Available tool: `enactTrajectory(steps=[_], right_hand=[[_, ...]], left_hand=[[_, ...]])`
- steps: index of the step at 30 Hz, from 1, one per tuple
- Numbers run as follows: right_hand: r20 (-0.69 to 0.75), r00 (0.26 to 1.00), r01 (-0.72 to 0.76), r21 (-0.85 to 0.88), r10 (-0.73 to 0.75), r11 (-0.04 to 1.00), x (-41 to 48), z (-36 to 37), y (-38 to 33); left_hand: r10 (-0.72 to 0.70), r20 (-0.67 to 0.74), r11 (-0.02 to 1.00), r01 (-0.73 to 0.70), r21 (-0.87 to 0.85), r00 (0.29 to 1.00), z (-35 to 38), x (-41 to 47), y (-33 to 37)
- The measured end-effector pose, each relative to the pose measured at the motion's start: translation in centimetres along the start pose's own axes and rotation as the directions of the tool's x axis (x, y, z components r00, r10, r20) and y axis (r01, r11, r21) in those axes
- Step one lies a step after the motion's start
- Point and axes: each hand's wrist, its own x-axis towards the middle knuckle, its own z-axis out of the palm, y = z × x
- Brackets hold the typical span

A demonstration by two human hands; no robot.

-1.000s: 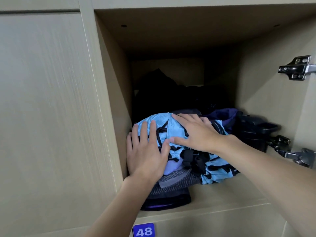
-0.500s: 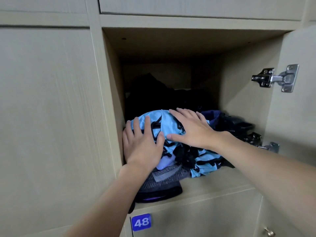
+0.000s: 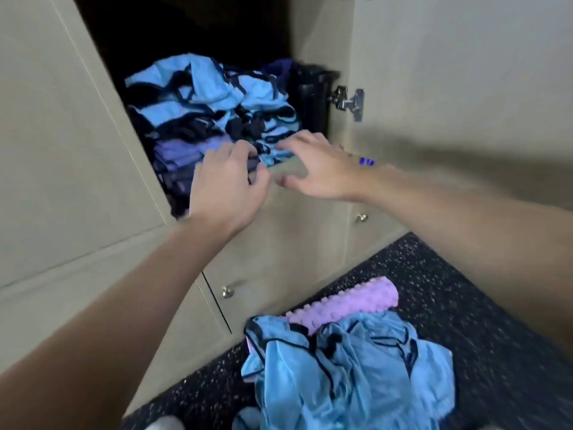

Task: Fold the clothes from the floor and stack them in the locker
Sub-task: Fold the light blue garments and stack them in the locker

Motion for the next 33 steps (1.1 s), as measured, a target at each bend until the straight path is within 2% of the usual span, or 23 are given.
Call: enactTrajectory(steps=[5,9,12,15,18,20,22,24,29,31,33], right_hand=[[0.14,0.978,-0.167,0.08,0.155,0.983,-9.6,6.5,2.9],[0.271,0.916,-0.338,0.123,0.296,0.933,-16.4,12.9,4.7],[0.335,0.869,-0.433,0.164,0.363,0.886,-20.1,18.1,5.1],[0.403,0.83,-0.493,0.207,0.386,0.845,-22.3,23.0,4.7],[0.48,0.764,-0.568,0.186,0.431,0.801,-23.7,27.3,4.5],[0.522,0.718,-0.6,0.128,0.461,0.79,-24.5,29.8,4.7],[0.538,0.703,-0.601,0.101,0.465,0.793,-25.3,31.6,4.9],[0.547,0.698,-0.605,0.107,0.462,0.789,-25.5,32.4,5.1],[0.468,0.757,-0.59,0.19,0.456,0.785,-25.1,33.1,6.3],[0.366,0.784,-0.604,0.261,0.502,0.753,-24.6,32.3,6.9],[0.183,0.788,-0.613,0.33,0.588,0.718,-23.9,30.9,7.7]], left_hand=[[-0.012,0.299,0.999,0.024,-0.036,0.954,6.2,-7.7,0.0],[-0.067,0.538,0.996,0.089,-0.016,0.84,10.7,-13.8,-1.2],[-0.073,0.657,0.995,0.098,-0.001,0.751,13.7,-18.3,-3.7],[-0.097,0.746,0.995,0.094,0.046,0.659,16.2,-22.1,-6.9],[-0.063,0.805,0.998,0.023,0.062,0.59,18.6,-24.4,-9.1],[-0.018,0.812,1.0,-0.004,0.026,0.583,20.0,-25.4,-9.8],[0.033,0.793,0.999,-0.029,-0.02,0.608,21.0,-26.2,-9.9],[0.093,0.787,0.996,-0.058,-0.072,0.609,21.6,-27.1,-9.4],[0.164,0.874,0.983,-0.004,-0.183,0.458,22.6,-29.2,-8.4],[0.188,0.87,0.978,-0.007,-0.207,0.455,23.1,-29.8,-8.4],[0.206,0.856,0.977,-0.054,-0.205,0.475,23.7,-30.0,-8.3]])
